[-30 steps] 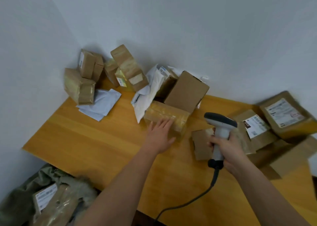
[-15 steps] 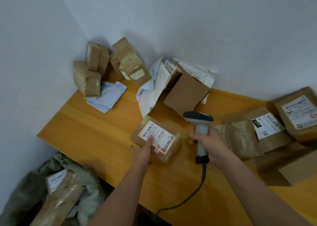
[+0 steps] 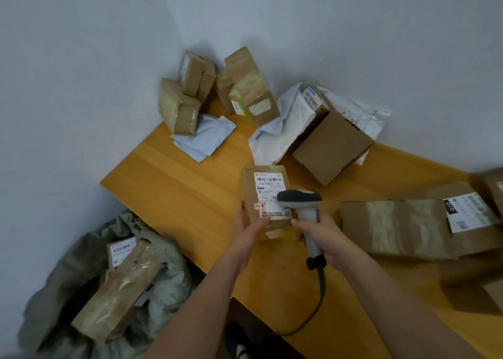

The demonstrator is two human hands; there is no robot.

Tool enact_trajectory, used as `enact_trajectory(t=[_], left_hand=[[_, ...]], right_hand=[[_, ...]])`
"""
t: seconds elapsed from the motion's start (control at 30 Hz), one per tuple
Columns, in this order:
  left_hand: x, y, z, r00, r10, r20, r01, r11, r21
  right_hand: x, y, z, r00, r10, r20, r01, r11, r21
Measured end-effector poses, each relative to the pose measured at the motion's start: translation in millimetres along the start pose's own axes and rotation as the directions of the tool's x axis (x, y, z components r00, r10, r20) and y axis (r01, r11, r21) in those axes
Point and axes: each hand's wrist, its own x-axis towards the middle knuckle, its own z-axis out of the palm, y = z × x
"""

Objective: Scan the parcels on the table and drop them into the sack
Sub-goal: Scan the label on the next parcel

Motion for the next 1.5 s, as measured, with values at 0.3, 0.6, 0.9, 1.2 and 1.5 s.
enact_trajectory(t=[0.3, 0.6, 0.9, 1.2, 1.5], left_hand=[[-12, 34, -44, 0.973, 0.146, -0.180, -0.191, 0.945, -0.265], [-12, 52, -70, 0.934, 0.173, -0.311, -0.280, 0.897, -0.343], [-1, 56, -72, 0.926, 0.166, -0.339, -0.282, 0.902, -0.328], [-3, 60, -64, 0.926, 0.167, -0.339, -0.278, 0.908, -0.314], [-50, 59, -56, 0.998, 0.025, -0.065, -0.060, 0.788, -0.612]], right_hand=[[-30, -79, 14, 0.991, -0.086, -0.100, 0.092, 0.994, 0.057], [-107, -146, 18, 0.947, -0.314, 0.070, 0.315, 0.949, 0.001], [-143, -161, 9, 0.926, -0.366, 0.096, 0.359, 0.930, 0.079], [-152, -163, -4, 0.911, -0.406, 0.071, 0.401, 0.913, 0.080], [-94, -125, 24, 0.955, -0.297, 0.017, 0.295, 0.953, 0.066]])
